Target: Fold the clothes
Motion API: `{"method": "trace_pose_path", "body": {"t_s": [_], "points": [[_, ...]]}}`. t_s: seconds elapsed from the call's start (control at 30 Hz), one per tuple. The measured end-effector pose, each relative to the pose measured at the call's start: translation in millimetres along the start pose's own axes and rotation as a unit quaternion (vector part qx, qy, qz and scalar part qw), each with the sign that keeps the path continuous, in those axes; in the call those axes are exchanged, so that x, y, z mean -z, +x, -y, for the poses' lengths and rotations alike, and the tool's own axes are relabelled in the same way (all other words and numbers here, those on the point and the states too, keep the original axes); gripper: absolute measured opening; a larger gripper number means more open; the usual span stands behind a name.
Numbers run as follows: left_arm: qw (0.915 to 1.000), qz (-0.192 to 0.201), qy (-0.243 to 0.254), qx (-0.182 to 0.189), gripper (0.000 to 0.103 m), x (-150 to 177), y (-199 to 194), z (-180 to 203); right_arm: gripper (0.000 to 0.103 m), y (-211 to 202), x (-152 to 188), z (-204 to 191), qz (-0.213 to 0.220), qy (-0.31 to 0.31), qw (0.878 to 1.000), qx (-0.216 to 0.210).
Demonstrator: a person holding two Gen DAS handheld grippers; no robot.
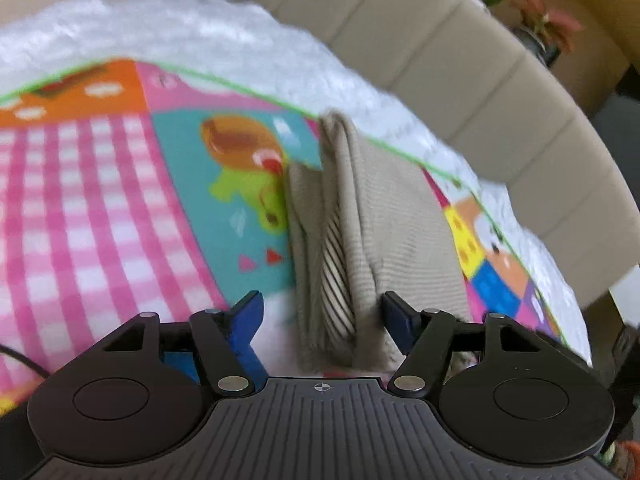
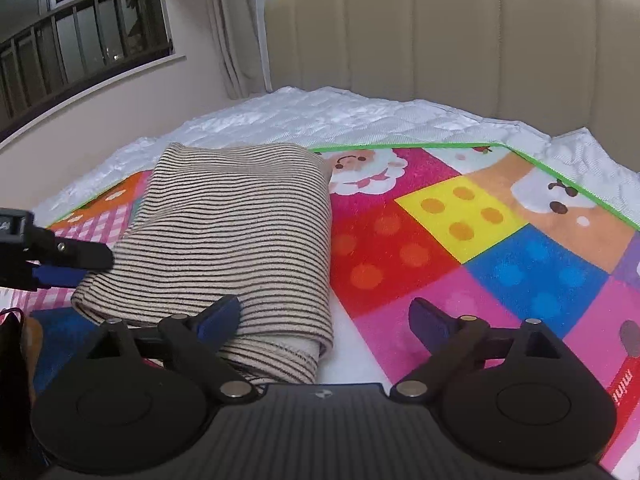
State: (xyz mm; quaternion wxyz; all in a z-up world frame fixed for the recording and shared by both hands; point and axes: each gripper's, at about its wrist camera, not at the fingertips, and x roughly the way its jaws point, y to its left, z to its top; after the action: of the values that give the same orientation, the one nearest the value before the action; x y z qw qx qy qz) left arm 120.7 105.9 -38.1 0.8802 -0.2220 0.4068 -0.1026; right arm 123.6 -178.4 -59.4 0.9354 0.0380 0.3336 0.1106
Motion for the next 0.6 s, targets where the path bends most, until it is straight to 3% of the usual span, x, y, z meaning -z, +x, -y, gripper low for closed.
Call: {"method": "trace_pose_path", "body": {"t_s": [0.07,0.17,0.2,0.3,0.37,0.4,0.47,0.6], "points": [[0.9999,-0.001,-0.013,-0.010,0.074,-2,4,-6,0.095,0,0,-1,0.000,0.000,1.000,-0.002],[0.9981,-0.001,-0.016,-0.059,0.075,-6,10,-12,0.097,1,0,0,0.000,0.001,1.000,0.002],[0.9969,0.003,-0.023,-0.076,0.062,-7,10,-14,0.098,1,0,1,0.000,0.003,1.000,0.004],[0.9958,0.033,-0.078,-0.036,0.062,-11,-2,-30,0.098,2,0,4,-0.004,0.012,1.000,-0.002],[0.9933,0.060,-0.098,0.017,0.071,-14,-12,-33,0.099,2,0,4,-0.004,0.012,1.000,-0.001],[0.9930,0.068,-0.091,0.035,0.078,-14,-14,-29,0.100,3,0,4,-0.004,0.011,1.000,-0.001],[0.9942,0.074,-0.057,0.054,0.081,-14,-14,-16,0.101,3,0,4,-0.003,0.009,1.000,0.001],[0.9991,0.037,0.019,0.011,0.079,-8,6,6,0.103,4,0,5,-0.004,0.012,1.000,-0.005]]}}
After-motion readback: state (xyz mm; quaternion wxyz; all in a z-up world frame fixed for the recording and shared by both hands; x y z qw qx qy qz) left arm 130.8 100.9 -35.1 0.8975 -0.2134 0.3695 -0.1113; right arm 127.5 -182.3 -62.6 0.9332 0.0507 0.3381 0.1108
